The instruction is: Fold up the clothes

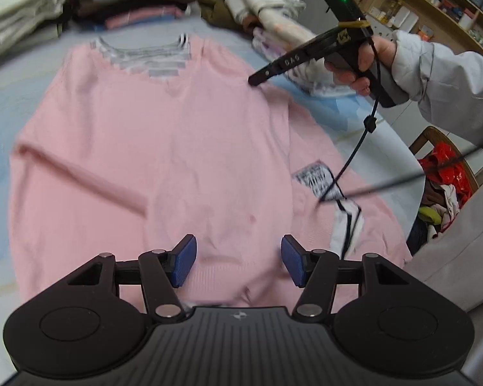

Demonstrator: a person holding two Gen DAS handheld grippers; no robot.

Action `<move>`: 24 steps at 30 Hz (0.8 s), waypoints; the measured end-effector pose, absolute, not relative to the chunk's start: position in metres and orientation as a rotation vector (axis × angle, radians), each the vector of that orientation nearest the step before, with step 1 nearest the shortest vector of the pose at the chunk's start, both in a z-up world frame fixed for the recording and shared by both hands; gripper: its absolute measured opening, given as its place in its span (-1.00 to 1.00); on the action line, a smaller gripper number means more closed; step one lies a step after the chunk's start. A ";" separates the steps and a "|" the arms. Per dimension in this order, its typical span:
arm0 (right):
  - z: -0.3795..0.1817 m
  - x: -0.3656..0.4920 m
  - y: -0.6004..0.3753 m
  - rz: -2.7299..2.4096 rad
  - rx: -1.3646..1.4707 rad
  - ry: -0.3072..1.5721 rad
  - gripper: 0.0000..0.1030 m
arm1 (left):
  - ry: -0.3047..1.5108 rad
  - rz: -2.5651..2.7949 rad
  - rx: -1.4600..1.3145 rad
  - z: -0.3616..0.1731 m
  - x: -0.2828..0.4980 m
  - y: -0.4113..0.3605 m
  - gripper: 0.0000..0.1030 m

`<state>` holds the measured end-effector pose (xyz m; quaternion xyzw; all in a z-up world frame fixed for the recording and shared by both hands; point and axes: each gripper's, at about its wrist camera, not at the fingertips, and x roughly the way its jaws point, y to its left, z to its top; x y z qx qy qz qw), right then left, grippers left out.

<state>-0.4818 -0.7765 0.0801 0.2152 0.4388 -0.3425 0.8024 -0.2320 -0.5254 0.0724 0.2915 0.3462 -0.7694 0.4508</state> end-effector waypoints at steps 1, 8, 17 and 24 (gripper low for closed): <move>0.084 -0.479 -0.782 -0.745 0.452 0.935 1.00 | 0.818 -1.890 0.719 0.079 -0.225 -0.535 0.10; 0.078 -0.461 -0.816 -0.819 0.468 0.924 1.00 | 0.625 -1.682 0.670 0.092 -0.173 -0.647 0.10; 0.064 -0.456 -0.831 -0.842 0.532 0.919 1.00 | 0.671 -1.709 0.702 0.051 -0.187 -0.727 0.10; 0.054 -0.456 -0.841 -0.861 0.568 0.907 1.00 | 0.701 -1.715 0.710 0.034 -0.185 -0.746 0.10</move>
